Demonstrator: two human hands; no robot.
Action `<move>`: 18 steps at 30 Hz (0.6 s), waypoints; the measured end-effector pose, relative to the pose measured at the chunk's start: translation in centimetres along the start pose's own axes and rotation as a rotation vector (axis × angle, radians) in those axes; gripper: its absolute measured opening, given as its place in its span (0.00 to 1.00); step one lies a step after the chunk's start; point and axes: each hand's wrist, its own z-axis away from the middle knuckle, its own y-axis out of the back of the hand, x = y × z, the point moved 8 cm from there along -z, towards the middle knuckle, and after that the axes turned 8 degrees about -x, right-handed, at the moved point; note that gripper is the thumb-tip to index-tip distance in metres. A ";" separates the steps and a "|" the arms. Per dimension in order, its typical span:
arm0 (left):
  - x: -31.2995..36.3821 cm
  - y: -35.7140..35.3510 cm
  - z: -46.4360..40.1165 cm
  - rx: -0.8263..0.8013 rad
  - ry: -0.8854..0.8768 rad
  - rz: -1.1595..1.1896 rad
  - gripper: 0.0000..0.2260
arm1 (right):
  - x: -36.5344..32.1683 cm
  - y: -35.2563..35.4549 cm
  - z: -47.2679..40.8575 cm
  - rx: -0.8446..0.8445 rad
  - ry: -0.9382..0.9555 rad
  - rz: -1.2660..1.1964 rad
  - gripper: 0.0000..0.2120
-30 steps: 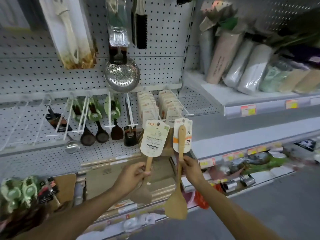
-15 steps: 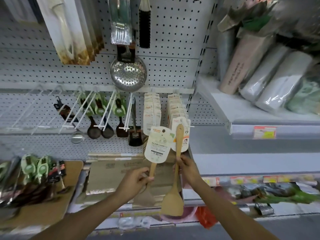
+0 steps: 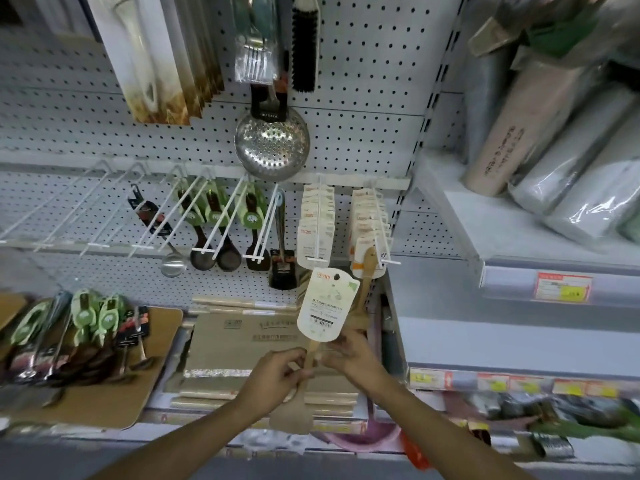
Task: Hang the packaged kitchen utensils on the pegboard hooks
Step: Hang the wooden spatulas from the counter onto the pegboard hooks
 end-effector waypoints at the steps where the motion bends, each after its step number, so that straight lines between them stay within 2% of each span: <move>1: -0.3 -0.4 0.1 0.001 0.013 0.007 0.07 | -0.2 -0.4 0.0 0.011 0.006 -0.008 0.22; 5: -1.2 -1.6 0.6 0.004 0.039 0.033 0.02 | -0.8 -0.9 -0.2 0.109 0.006 -0.030 0.11; 8: -1.8 -1.7 0.8 0.033 0.071 0.095 0.09 | -1.1 -1.2 -0.7 0.115 -0.001 -0.087 0.08; 11: -2.3 -1.9 0.7 0.028 0.100 0.127 0.06 | -1.7 -1.3 -1.3 0.115 -0.002 -0.125 0.09; 15: -2.6 -2.1 0.6 0.008 0.115 0.132 0.09 | -2.2 -1.2 -2.3 0.134 -0.006 -0.179 0.12; 18: -3.0 -1.7 0.6 0.008 0.128 0.120 0.05 | -2.3 -1.0 -2.9 0.145 -0.011 -0.203 0.12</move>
